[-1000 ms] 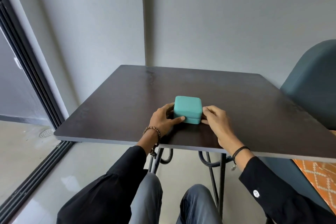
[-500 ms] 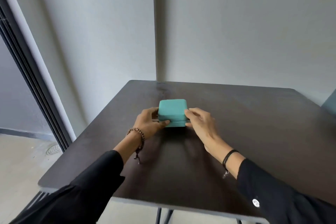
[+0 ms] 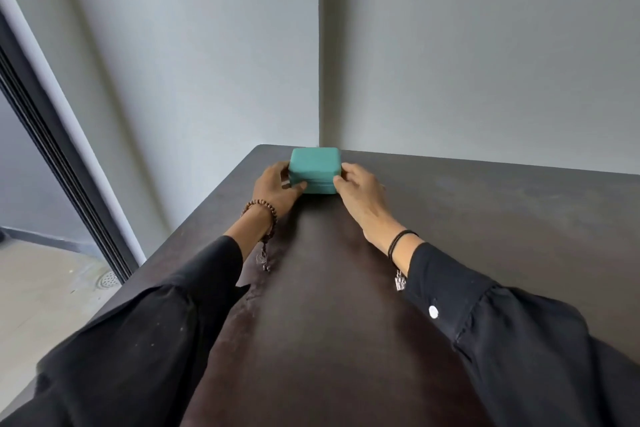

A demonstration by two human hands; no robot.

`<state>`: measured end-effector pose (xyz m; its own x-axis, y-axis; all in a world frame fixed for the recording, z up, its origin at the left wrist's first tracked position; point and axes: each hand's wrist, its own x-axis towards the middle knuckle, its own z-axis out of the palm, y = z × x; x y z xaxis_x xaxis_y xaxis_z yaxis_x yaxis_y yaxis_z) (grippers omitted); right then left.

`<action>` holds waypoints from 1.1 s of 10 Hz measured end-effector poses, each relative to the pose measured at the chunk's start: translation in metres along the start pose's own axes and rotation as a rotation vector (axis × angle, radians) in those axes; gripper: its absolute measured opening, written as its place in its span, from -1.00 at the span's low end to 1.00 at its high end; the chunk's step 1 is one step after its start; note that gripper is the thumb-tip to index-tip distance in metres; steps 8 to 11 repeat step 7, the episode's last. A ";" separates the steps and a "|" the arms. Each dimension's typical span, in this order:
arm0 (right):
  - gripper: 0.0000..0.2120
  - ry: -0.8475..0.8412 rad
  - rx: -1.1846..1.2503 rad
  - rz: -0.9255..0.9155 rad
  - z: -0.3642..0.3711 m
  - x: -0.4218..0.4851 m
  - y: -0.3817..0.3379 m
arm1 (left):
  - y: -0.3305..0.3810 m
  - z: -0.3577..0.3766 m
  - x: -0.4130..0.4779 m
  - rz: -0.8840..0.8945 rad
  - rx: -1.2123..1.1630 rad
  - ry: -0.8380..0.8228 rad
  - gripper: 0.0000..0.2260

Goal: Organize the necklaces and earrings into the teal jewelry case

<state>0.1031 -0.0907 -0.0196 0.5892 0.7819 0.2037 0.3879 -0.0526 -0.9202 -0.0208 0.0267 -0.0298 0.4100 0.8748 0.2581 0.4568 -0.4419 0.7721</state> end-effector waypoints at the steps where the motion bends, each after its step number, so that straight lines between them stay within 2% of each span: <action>1: -0.71 -0.042 -0.054 -0.010 0.002 0.007 0.001 | -0.003 0.002 0.008 -0.019 -0.002 0.020 -0.58; 3: -0.70 -0.091 -0.109 0.037 -0.002 0.000 -0.006 | 0.008 0.001 -0.001 -0.109 0.049 -0.005 -0.60; 5: -0.66 -0.065 -0.106 0.088 -0.014 -0.042 -0.009 | 0.040 0.009 -0.058 -0.271 -0.090 0.054 -0.62; 6: -0.74 -0.064 -0.190 0.075 -0.028 -0.070 -0.014 | 0.059 0.018 -0.090 -0.199 -0.083 -0.018 -0.71; 7: -0.88 0.051 -0.293 0.003 -0.052 -0.106 -0.020 | 0.084 0.022 -0.129 -0.088 -0.044 -0.077 -0.76; 11: -0.88 0.051 -0.293 0.003 -0.052 -0.106 -0.020 | 0.084 0.022 -0.129 -0.088 -0.044 -0.077 -0.76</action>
